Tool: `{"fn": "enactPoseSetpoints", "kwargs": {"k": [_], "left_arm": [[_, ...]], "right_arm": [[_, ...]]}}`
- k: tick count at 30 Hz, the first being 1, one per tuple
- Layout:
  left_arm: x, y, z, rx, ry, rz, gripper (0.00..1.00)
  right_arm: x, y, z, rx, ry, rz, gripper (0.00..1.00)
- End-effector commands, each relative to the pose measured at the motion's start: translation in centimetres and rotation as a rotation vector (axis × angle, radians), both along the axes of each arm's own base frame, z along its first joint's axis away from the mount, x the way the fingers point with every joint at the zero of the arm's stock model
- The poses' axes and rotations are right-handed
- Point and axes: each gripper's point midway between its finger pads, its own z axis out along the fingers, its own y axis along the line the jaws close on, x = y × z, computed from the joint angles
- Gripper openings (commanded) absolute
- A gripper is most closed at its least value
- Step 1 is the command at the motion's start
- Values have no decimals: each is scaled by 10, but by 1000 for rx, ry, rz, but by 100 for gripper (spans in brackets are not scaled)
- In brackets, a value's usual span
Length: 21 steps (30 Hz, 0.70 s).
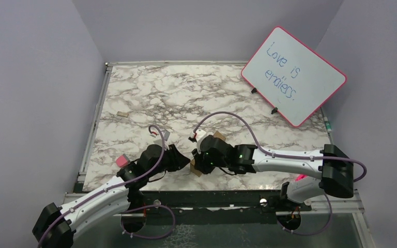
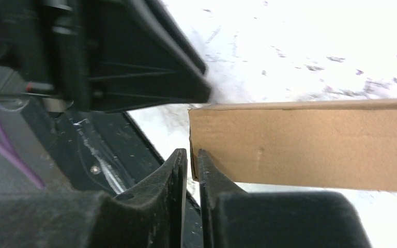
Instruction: Fold the paper box
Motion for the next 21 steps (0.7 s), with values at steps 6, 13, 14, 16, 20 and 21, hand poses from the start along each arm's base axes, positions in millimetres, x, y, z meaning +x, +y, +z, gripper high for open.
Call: {"fn": "enactPoseSetpoints", "kwargs": {"k": [6, 13, 14, 16, 20, 21], "left_arm": [[15, 15, 53, 12, -126, 81, 43], [4, -8, 61, -95, -93, -10, 54], [2, -11, 62, -112, -90, -24, 55], [-1, -15, 61, -139, -76, -46, 60], [-5, -19, 54, -156, -52, -65, 65], [-5, -19, 52, -155, -48, -65, 65]], "right_arm": [[38, -29, 50, 54, -153, -167, 32], [85, -69, 59, 212, -88, -385, 48], [92, -76, 59, 260, -70, -404, 50], [102, -88, 60, 349, -40, -418, 55], [124, -110, 52, 434, 5, -470, 62], [128, -113, 49, 449, 15, -477, 62]]}}
